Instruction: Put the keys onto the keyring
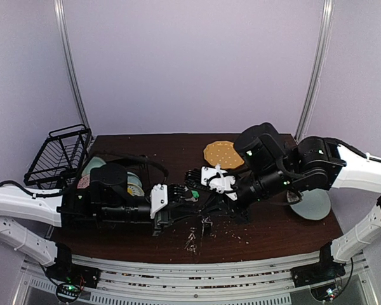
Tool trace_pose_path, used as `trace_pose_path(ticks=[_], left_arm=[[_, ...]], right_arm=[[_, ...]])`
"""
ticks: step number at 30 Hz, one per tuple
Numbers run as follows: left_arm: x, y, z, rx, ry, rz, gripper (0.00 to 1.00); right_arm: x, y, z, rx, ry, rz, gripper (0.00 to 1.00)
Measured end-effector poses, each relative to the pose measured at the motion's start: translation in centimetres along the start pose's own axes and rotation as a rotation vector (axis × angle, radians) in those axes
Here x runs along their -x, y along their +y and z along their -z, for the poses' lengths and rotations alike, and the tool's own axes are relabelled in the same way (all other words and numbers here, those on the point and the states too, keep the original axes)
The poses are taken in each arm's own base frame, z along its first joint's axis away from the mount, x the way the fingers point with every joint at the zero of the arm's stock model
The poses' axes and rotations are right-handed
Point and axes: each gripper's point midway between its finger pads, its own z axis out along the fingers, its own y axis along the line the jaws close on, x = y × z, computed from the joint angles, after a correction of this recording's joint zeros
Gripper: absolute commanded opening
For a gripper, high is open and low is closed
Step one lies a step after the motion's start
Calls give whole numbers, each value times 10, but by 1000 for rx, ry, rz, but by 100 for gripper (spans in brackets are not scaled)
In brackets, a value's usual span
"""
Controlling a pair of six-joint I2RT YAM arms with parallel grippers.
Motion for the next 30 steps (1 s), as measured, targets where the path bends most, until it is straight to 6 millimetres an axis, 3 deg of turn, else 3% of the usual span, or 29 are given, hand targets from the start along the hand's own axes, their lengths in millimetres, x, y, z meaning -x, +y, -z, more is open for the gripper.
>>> trace_pose_path(ticks=[2, 13, 17, 25, 30], left_arm=[[0, 0, -1, 0, 2, -2, 0], [0, 1, -5, -4, 16, -20, 0], [3, 4, -4, 14, 4, -23, 0], [-4, -1, 15, 57, -106, -31, 0], [9, 1, 19, 74, -193, -48, 0]], right_arm=[[1, 0, 0, -1, -3, 1, 0], [0, -1, 3, -8, -1, 3, 1], [2, -3, 5, -31, -29, 4, 16], [19, -4, 38, -100, -283, 17, 26], [33, 1, 36, -66, -359, 14, 27]])
